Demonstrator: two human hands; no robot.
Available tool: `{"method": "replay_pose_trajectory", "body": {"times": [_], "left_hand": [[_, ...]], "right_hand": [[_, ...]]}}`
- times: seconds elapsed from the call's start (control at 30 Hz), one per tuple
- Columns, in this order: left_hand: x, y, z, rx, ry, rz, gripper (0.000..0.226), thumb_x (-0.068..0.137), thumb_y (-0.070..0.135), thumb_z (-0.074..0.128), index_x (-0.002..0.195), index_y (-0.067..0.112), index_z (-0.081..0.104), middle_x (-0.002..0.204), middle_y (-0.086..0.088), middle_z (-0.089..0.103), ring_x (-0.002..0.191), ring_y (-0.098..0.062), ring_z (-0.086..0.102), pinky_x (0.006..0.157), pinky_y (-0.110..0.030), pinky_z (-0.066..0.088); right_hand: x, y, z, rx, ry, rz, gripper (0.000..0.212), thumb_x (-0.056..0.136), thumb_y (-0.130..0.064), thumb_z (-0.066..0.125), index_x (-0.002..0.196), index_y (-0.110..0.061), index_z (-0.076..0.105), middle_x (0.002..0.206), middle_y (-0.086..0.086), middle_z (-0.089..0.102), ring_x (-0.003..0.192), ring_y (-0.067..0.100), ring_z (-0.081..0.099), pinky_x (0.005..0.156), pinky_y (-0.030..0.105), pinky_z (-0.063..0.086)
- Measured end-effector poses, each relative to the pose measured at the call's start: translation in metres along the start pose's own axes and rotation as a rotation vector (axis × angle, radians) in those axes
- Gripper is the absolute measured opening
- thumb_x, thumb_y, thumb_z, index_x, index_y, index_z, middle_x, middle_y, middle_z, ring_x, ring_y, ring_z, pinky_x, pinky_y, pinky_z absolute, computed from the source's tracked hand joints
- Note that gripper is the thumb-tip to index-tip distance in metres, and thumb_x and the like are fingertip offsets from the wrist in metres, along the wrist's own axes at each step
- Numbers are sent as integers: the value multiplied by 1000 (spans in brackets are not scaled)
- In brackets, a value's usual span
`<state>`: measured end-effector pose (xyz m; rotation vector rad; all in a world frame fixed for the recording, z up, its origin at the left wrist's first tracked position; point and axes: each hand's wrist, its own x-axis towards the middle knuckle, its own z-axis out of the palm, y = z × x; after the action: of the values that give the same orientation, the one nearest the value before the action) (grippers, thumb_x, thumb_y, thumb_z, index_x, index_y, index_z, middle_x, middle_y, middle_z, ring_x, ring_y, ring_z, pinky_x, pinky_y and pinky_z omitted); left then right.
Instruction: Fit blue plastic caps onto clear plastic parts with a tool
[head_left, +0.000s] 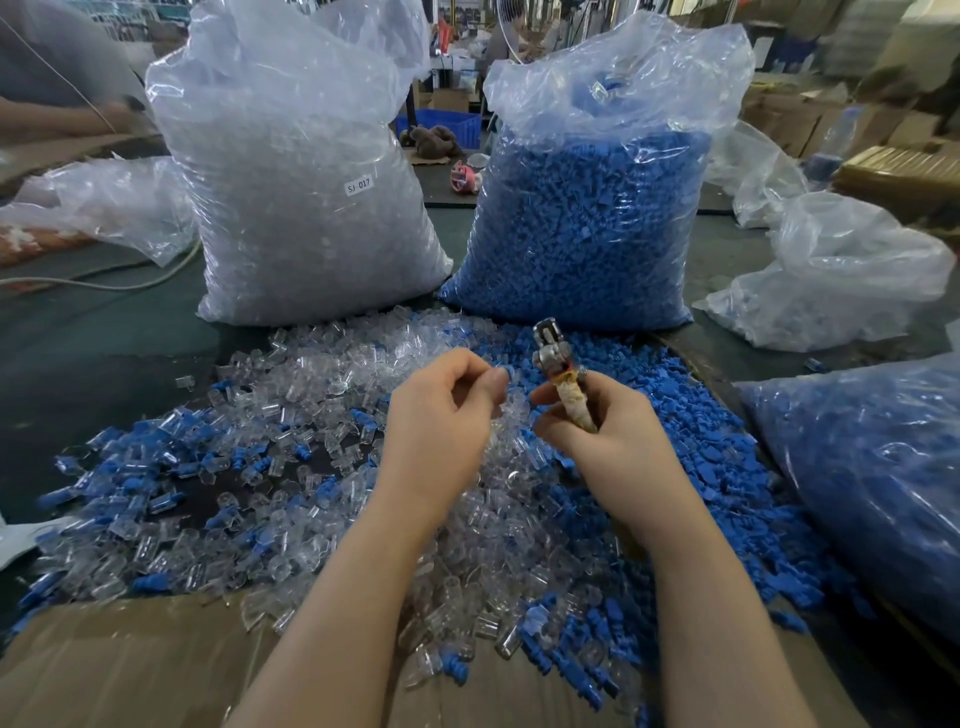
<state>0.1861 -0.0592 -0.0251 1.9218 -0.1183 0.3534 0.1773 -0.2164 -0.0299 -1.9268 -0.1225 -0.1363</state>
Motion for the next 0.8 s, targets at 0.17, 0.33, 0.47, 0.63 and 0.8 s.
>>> {"method": "replay_pose_trajectory", "body": {"times": [0.17,0.33,0.47,0.63,0.8], "left_hand": [[0,4,-2,-110,12,15,16,97,16,61,82,16,66,75,1,71,76,-15,67,76,-31,55],[0,4,-4,-167,-6,51,17,97,14,59,82,12,65,76,-7,68,78,-25,63,75,-33,54],[0,5,-5,-201,-19,79,17,97,11,59,82,10,64,75,-11,65,77,-32,59,72,-31,51],[0,5,-6,-221,-29,91,16,97,8,58,82,7,64,77,-14,64,77,-30,58,74,-33,51],[-1,4,-6,-211,-35,68,15,98,11,58,84,8,65,79,-10,68,81,-23,63,78,-33,54]], "right_hand": [[-1,-1,-2,-115,-98,-5,12,84,-12,66,94,-18,65,76,1,63,63,17,52,62,42,45],[-1,-3,-1,-129,-137,-32,14,83,-9,66,93,-18,64,75,1,62,63,20,53,60,38,45],[-1,0,0,-117,-158,-29,19,84,-6,63,91,-24,63,66,-13,57,53,5,44,50,17,36],[-1,1,1,-213,-156,-41,18,81,-6,59,85,-23,61,56,-18,53,45,5,38,45,18,30],[-2,-1,5,-245,-128,-33,15,70,-22,52,82,-23,61,55,-19,54,44,5,41,44,17,27]]}}
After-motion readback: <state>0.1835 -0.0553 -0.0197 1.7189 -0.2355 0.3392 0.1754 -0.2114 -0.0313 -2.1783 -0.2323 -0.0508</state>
